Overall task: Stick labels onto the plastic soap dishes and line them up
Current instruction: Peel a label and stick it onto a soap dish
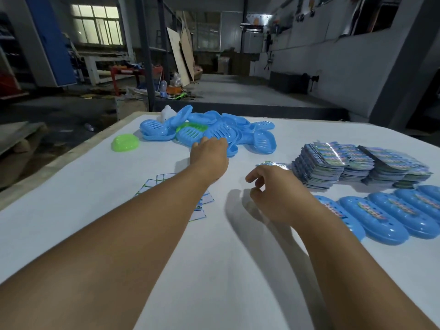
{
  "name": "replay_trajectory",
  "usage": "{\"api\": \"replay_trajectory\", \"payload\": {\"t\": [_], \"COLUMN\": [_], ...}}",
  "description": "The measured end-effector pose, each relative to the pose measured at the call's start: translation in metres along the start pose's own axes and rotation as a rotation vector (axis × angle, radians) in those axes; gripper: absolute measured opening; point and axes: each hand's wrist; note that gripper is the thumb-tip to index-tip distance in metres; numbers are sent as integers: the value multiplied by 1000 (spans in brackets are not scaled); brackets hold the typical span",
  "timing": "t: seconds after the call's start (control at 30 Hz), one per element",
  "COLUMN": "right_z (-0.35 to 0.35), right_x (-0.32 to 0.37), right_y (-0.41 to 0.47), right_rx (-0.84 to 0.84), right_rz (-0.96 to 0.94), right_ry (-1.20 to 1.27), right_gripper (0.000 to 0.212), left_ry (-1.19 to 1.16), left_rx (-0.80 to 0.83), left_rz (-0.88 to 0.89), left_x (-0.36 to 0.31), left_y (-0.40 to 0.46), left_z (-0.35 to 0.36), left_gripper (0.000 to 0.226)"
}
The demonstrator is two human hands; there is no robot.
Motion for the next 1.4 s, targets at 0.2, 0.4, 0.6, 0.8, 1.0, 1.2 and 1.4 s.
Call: {"api": "replay_trajectory", "payload": {"t": [0.2,0.4,0.6,0.8,1.0,1.2,1.4], "right_z": [0,-1,0,3,4,-2,-3], "right_x": [-1,1,3,6,11,9,2], "right_y": [0,1,-1,1,-3,-4,-2], "right_rx": [36,38,11,-170,-198,-169,-32], "right_rz": [28,32,50,89,-25,-90,-49], "right_ry": [21,57,109,282,416,329,223], "right_gripper": [33,33,33,46,66,56,53], "left_ry": [43,-429,-1006,-1519,-1766,-1899,-849], "left_rx": [-29,-81,-53,29,205,311,65], "left_rz": [-2,-204,-482,-638,-590,-565,-402], "left_x": [-2,13,20,8,-5,-3,28], "left_y": [5,12,3,-42,-95,-111,-111], "left_z": [5,-9,-29,-47,-67,-80,-78], "left_gripper": [22,14,9,6,12,14,26]}}
Point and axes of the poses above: each hand's wrist, its own y-axis towards the middle knuckle, its own z-axis out of the palm, x = y × z, and after that the axes turned 1 degree about -x, right-handed
